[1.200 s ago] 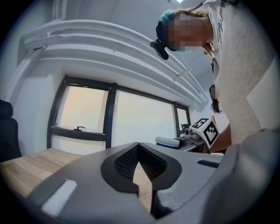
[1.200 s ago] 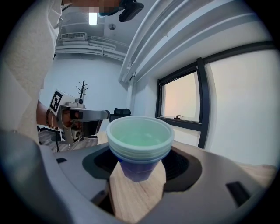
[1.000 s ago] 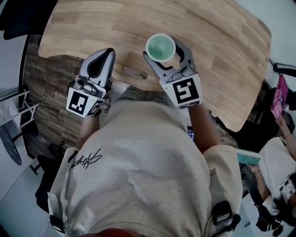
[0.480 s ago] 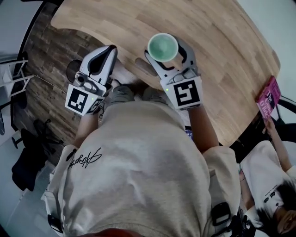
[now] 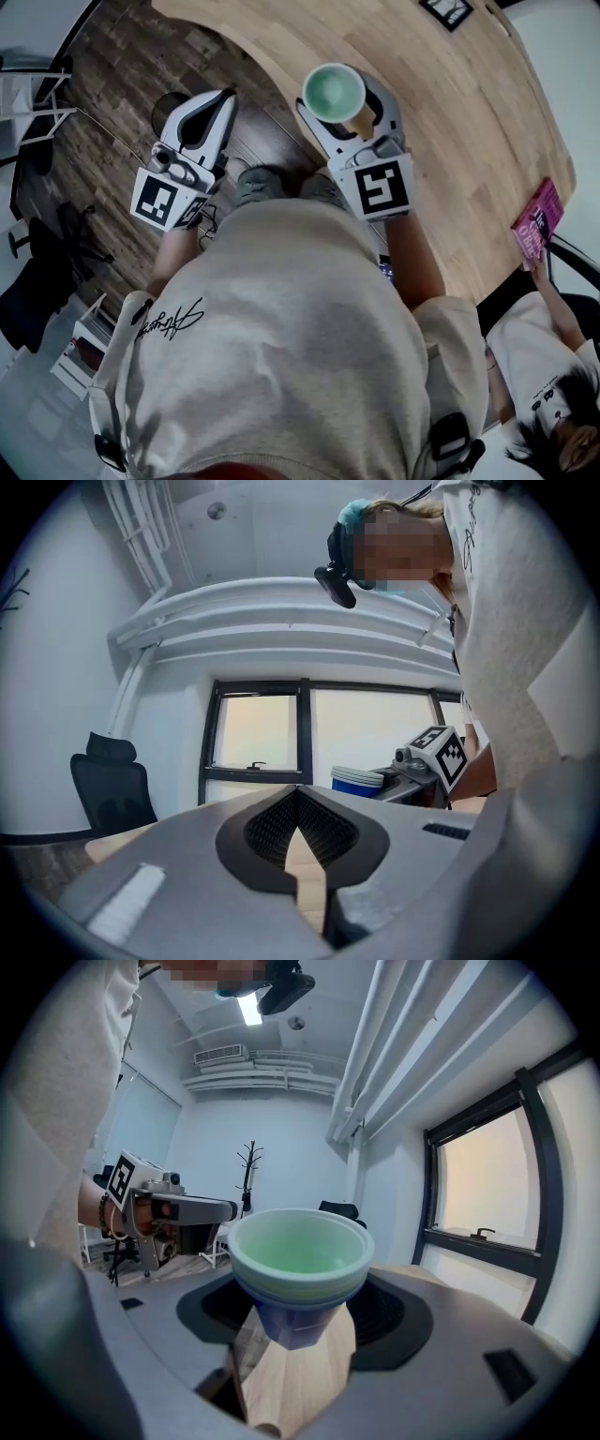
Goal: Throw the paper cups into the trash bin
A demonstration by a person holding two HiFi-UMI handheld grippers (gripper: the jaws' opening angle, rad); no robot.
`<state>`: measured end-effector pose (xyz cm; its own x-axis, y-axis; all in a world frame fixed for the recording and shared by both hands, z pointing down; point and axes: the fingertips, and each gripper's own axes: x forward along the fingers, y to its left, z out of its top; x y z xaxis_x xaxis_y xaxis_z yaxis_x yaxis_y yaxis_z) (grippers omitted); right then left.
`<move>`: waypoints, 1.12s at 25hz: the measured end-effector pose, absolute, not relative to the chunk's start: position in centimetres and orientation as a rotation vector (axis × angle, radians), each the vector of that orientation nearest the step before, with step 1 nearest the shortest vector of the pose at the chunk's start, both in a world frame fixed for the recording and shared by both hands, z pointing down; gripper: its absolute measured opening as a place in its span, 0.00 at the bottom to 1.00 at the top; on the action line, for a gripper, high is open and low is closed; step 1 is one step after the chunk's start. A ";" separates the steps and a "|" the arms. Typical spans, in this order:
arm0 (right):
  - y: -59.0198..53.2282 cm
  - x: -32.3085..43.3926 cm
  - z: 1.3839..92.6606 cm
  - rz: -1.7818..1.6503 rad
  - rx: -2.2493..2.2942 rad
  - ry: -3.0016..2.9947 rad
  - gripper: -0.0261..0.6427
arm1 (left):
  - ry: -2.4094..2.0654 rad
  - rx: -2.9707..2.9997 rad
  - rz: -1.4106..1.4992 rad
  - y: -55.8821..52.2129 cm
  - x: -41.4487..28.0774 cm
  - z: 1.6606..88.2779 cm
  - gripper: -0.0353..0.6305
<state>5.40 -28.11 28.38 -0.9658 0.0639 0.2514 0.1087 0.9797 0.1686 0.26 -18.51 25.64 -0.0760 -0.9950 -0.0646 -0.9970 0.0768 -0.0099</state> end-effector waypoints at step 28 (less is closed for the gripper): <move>-8.4 -13.6 28.4 -0.354 -0.552 -2.824 0.48 | 2.556 -1.739 0.082 2.1 -15.0 25.8 0.06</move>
